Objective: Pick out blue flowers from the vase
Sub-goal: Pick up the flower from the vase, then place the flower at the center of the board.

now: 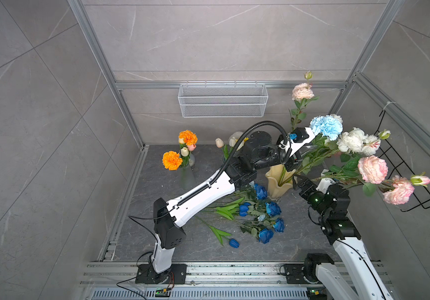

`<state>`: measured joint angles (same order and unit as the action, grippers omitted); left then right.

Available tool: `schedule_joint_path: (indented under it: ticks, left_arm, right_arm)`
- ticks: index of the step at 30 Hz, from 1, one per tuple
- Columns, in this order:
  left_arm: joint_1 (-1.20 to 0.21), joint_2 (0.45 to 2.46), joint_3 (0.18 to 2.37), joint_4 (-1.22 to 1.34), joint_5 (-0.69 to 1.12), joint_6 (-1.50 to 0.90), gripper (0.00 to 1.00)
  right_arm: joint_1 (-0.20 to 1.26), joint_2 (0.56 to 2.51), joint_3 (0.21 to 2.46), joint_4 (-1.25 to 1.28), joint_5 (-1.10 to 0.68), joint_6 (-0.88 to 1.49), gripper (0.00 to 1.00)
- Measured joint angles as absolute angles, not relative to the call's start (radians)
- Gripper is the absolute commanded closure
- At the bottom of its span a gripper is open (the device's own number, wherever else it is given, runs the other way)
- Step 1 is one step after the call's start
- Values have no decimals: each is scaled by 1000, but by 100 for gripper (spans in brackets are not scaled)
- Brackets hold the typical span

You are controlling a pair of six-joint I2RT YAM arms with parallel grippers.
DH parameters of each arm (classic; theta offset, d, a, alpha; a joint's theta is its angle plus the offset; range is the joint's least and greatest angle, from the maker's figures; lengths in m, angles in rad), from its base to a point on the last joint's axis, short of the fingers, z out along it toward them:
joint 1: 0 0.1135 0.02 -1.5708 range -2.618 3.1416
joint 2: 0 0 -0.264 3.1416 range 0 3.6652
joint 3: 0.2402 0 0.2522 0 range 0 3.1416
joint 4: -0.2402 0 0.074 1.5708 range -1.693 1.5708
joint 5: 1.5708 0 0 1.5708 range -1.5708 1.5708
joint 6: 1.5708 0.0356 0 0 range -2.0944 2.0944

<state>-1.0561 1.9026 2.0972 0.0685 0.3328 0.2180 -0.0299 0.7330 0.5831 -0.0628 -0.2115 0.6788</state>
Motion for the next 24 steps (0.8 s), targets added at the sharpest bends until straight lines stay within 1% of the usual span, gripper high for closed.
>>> schedule_joint_path:
  ticks: [6,11,18,24]
  left_arm:
    - [-1056,1769,2022,-9,287,279,100]
    - [-1056,1640,1991,-116,206,334,100]
    - [-1056,1482,1895,-252,17,438,100]
    - [-1056,1445,1766,-382,-178,493,100]
  right_arm:
    - [-30,769,641,-91,-184,654,0]
    - [-30,828,685,-97,-167,646,0]
    - [-30,929,749,-79,-160,634,1]
    - [-30,999,799,-47,-158,631,0]
